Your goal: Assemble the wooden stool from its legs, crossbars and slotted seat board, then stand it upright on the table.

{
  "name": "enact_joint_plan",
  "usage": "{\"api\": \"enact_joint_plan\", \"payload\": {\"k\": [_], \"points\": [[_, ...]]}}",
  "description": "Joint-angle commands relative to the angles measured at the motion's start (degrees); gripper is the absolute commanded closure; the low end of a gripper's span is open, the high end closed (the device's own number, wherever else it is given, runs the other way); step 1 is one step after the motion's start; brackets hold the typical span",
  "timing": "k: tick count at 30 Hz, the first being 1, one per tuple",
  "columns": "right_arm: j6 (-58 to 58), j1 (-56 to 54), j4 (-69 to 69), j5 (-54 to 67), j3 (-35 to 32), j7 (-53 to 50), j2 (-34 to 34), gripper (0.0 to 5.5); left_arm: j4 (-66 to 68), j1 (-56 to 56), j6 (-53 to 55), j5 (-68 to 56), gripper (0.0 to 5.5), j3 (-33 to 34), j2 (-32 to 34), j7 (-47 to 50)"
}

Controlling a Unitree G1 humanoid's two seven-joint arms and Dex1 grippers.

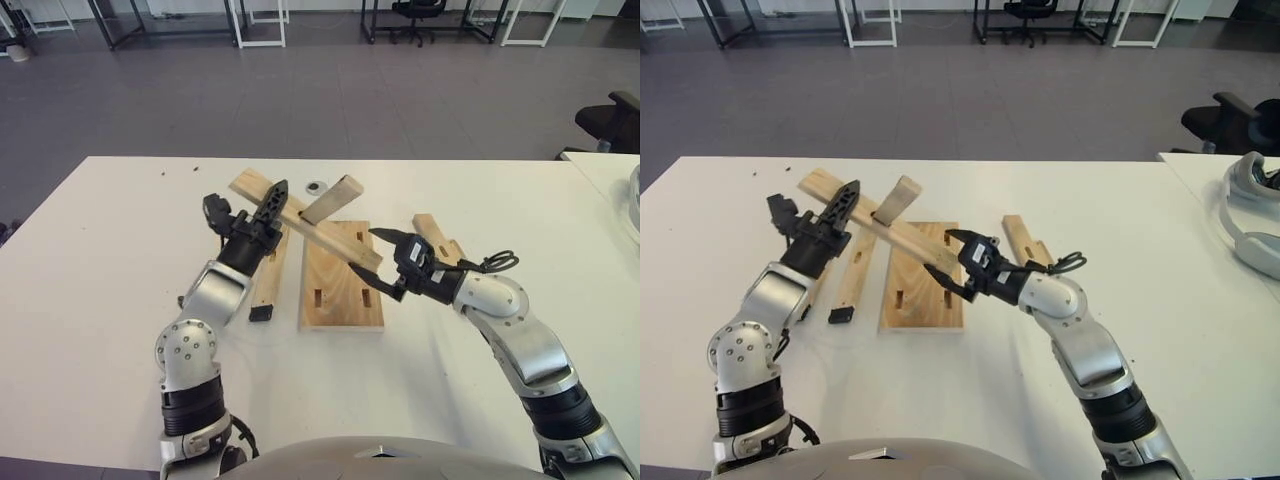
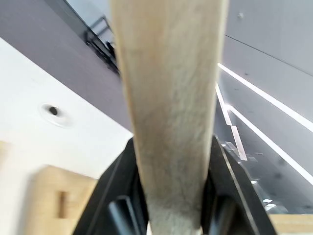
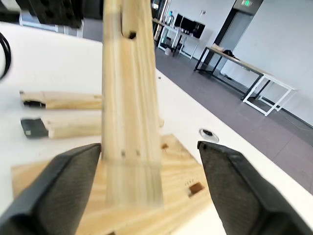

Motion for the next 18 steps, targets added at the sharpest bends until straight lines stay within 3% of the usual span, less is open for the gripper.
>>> {"api": "enact_joint_plan", "payload": {"k": [1,8,18], "points": [[-4.31,1.46,5.67,-7.85,1.09,-1.89,-3.70,1.83,-6.94,5.71,-0.14,3.17,4.48,-0.52,1.87,3.28],[-9.42,4.12,14.23,-17.66,4.75,-4.70,-5.27,1.83,-15.15,14.76,-1.17,4.69,4.48,1.24,2.91,10.24],[-11.10,6.44,11.80,-14.50,7.45,-0.28,-1.50,1.83,-11.72,16.89,-6.53,17.90,4.48,-3.67,1.74,9.29]]}}
